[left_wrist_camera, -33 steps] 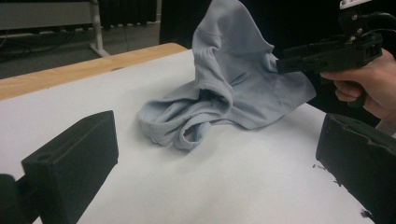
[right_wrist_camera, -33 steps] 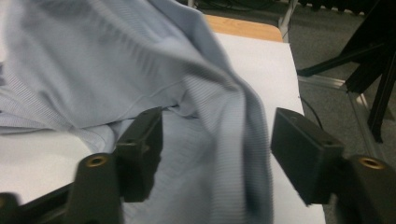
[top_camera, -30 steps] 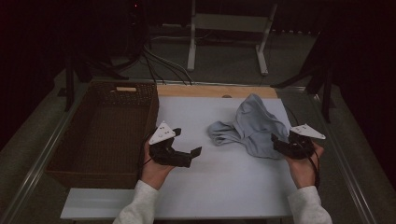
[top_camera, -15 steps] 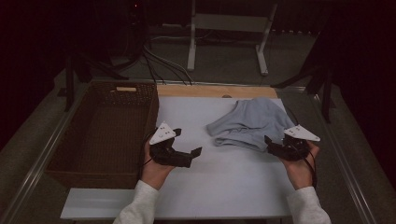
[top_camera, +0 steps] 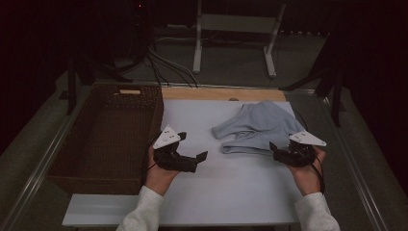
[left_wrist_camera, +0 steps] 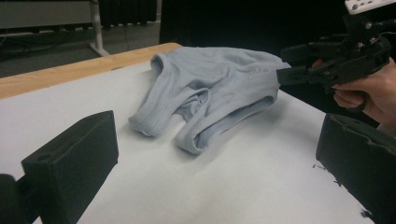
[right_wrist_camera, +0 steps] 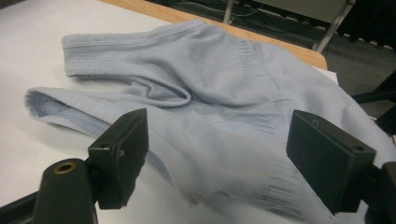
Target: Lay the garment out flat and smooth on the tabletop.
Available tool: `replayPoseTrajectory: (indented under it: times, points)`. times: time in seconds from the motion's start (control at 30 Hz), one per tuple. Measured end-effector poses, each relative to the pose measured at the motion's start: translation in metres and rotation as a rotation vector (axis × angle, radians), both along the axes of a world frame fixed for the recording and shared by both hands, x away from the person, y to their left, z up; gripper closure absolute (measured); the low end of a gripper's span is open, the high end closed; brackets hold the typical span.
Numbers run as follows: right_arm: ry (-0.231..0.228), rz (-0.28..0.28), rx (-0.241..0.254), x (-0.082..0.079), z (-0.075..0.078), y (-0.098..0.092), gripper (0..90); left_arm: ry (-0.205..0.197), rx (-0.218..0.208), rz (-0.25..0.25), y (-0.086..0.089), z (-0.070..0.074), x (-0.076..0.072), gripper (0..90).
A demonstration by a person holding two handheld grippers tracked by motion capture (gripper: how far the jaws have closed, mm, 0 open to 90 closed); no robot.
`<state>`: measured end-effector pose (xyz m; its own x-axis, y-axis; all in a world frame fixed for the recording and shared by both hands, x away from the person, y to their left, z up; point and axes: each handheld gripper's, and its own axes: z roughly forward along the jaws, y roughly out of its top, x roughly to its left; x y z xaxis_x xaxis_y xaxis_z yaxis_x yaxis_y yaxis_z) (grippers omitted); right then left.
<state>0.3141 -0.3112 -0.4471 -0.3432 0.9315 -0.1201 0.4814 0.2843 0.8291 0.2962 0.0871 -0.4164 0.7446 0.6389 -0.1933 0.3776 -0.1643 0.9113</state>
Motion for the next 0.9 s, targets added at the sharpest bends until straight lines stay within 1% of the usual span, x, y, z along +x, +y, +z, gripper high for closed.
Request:
replayPoseTrajectory:
  times: [0.1,0.2,0.43,0.9]
  points:
    - [0.006,0.008,0.002,0.0,-0.002,0.0,21.2,-0.001,-0.001,-0.001,0.0,0.001,0.0,0.2]
    - [0.014,0.02,-0.008,0.001,-0.004,0.001,20.7,-0.002,-0.002,0.0,0.001,0.001,0.0,0.2]
    - [0.021,0.028,-0.015,0.001,-0.007,0.002,20.9,-0.003,-0.004,0.001,0.001,0.001,0.0,0.2]
    - [0.064,0.054,-0.045,0.003,-0.016,0.004,27.3,-0.004,-0.003,-0.001,0.001,0.001,0.0,0.2]
